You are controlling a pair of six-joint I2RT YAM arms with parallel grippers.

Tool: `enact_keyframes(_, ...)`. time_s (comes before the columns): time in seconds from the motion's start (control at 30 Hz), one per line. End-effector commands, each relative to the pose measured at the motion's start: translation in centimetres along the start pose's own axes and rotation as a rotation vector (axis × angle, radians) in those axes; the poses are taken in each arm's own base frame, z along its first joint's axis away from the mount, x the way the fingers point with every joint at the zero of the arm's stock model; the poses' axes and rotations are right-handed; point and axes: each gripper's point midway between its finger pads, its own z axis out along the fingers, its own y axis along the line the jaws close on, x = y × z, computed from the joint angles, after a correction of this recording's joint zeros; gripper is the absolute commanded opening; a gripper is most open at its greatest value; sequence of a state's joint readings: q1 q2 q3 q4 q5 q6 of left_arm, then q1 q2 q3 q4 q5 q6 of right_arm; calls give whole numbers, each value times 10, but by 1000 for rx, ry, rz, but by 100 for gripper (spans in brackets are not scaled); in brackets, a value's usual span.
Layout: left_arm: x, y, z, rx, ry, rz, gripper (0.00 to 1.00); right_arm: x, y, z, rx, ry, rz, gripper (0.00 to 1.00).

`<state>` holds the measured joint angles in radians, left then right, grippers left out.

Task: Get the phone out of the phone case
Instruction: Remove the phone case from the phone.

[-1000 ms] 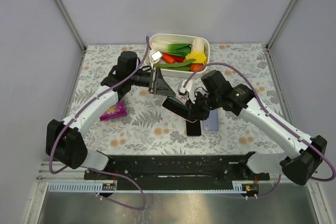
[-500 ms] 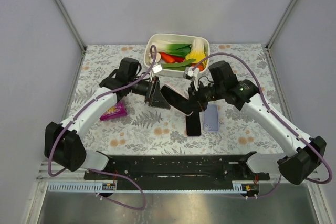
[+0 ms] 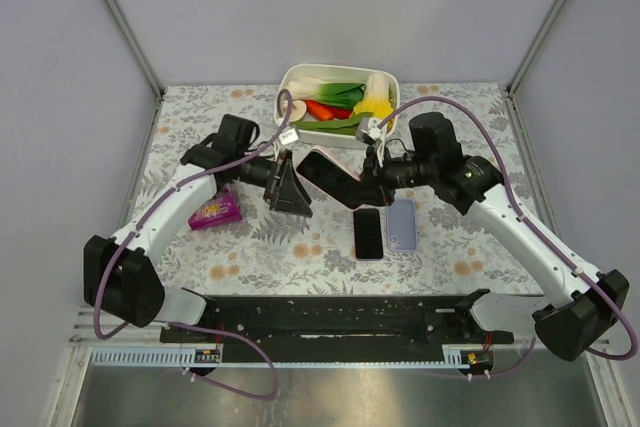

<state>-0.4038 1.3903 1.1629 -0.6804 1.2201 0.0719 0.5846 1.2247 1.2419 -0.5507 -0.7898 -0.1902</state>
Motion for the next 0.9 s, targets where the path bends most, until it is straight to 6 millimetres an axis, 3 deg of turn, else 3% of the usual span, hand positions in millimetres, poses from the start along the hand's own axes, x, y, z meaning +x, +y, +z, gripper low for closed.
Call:
enact_keyframes(0.0,-34,-26,-40,29,-127,173,82,-22,19,-11,-78,-98,-107,0)
enact_keyframes(0.13,-37,-39,-52,18,-136,297,82,-16,31,-9,-165,-102,-82,0)
enact_keyframes(0.27,-41,-59,-54,93,-156,346,75,-18,36,-6,-223,-108,-52,0)
enact_keyframes(0.5,-50,-70,-57,115,-168,392,70,-22,36,-4,-249,-114,-25,0)
enact_keyframes(0.73,-57,-76,-59,131,-167,342,47,-22,31,1,-248,-120,-11,0)
enact_keyframes(0.87,-59,-75,-60,110,-167,347,41,-26,31,1,-261,-133,2,0)
